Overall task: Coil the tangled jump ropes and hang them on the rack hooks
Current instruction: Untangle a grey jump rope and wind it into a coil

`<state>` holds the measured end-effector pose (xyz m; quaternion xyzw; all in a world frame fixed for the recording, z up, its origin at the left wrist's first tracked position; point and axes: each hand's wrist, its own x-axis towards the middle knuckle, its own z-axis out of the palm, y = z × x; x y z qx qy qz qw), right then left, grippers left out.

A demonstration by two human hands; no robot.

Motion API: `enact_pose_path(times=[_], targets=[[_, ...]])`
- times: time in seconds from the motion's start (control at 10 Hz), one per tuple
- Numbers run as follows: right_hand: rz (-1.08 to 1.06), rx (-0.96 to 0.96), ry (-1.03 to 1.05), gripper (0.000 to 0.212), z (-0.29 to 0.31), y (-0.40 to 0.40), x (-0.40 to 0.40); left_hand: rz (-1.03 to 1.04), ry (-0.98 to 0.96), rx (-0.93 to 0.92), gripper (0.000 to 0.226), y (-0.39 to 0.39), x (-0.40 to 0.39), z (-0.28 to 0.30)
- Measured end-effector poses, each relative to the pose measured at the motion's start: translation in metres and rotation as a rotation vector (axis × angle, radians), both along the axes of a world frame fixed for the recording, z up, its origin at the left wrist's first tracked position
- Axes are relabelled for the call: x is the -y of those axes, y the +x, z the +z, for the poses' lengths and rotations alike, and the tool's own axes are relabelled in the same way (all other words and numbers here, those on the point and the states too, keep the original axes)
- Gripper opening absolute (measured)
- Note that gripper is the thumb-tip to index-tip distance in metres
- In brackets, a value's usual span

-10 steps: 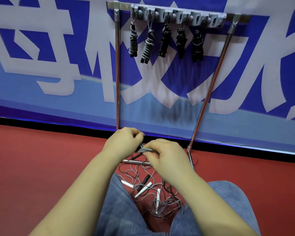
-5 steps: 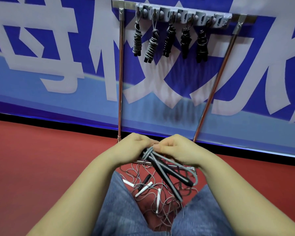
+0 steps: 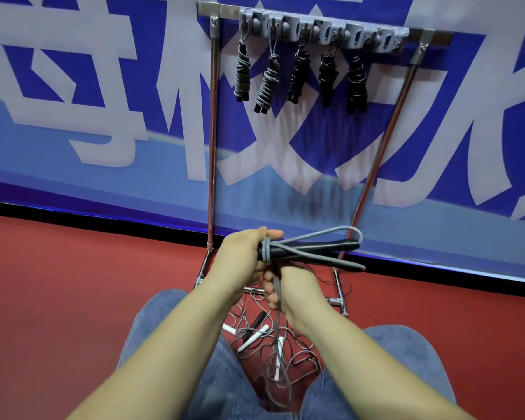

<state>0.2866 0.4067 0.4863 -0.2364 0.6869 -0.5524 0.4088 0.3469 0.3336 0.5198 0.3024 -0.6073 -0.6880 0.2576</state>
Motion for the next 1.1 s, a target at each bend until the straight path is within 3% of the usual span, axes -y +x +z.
enact_pose_path(times=[0.1,0.2,0.3,0.4,0.5,0.6,0.7,0.8,1.0,1.1], targets=[[-0.049,0.059,-0.026,0.045,0.007,0.018,-0.008,0.097,-0.376,0.082,0.021,-0.002,0.017,-0.004],[0.014,-0.044,-0.092,0.053,0.002,0.022,-0.013,0.295,-0.460,0.114,0.032,0.001,0.030,-0.006],[0.053,-0.345,-0.115,0.048,0.015,0.013,-0.017,0.310,-0.594,0.224,0.033,0.004,0.037,-0.018],[0.156,-0.820,-0.009,0.034,0.020,0.000,-0.023,0.283,-0.660,0.339,0.033,0.005,0.040,-0.023],[0.150,-1.134,0.091,0.024,0.035,-0.014,-0.026,0.149,-0.688,0.477,0.029,0.005,0.043,-0.022],[0.165,-1.156,0.106,0.022,0.048,-0.029,-0.026,-0.034,-0.657,0.476,0.024,0.009,0.040,-0.016],[0.232,-1.062,0.144,0.028,0.049,-0.042,-0.024,-0.176,-0.627,0.359,0.024,0.013,0.039,-0.009],[0.344,-0.915,0.170,0.047,0.050,-0.045,-0.023,-0.246,-0.497,0.207,0.023,0.017,0.035,-0.012],[0.412,-0.549,0.134,0.046,0.050,-0.048,-0.024,-0.269,-0.333,0.029,0.028,0.020,0.023,-0.014],[0.352,-0.383,0.135,0.039,0.042,-0.043,-0.020,-0.244,-0.143,-0.065,0.028,0.016,0.016,-0.014]])
